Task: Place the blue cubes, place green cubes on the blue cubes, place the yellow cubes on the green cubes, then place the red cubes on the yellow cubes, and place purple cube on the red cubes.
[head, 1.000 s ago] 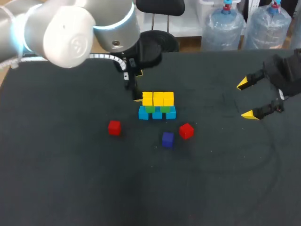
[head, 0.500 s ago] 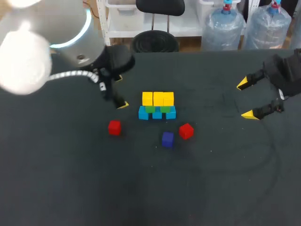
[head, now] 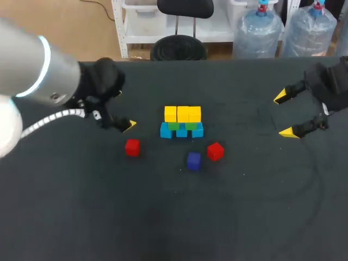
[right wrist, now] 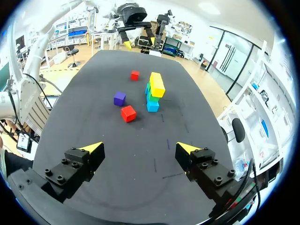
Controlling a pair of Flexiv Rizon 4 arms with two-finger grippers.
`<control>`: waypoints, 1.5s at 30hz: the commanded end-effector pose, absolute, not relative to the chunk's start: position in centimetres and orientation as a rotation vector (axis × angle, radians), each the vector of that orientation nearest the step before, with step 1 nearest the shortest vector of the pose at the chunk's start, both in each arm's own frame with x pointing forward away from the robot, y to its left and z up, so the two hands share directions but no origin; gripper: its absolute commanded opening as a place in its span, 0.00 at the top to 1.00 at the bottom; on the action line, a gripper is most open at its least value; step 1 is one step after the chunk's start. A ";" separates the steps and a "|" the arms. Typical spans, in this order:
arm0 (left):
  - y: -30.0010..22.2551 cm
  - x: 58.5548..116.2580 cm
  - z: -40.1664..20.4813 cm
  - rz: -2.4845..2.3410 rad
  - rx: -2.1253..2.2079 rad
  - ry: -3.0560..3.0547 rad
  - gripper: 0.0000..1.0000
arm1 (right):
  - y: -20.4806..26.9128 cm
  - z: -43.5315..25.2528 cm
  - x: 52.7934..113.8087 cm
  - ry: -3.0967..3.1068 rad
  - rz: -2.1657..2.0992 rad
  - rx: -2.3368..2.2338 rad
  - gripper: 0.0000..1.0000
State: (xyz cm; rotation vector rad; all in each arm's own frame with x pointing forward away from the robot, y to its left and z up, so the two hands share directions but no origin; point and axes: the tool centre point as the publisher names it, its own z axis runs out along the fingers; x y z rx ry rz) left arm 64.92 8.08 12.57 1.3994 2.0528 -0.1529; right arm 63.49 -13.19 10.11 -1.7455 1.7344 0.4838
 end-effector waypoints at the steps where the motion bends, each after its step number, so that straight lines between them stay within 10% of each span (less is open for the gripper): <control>1: 8.7 64.1 12.6 -0.203 1.293 1.946 0.00 | -13.2 10.0 63.6 1.732 0.487 -1.746 0.00; 45: 10.5 62.8 12.2 -0.202 1.472 1.924 0.00 | -13.2 10.0 63.6 1.732 0.487 -1.746 0.00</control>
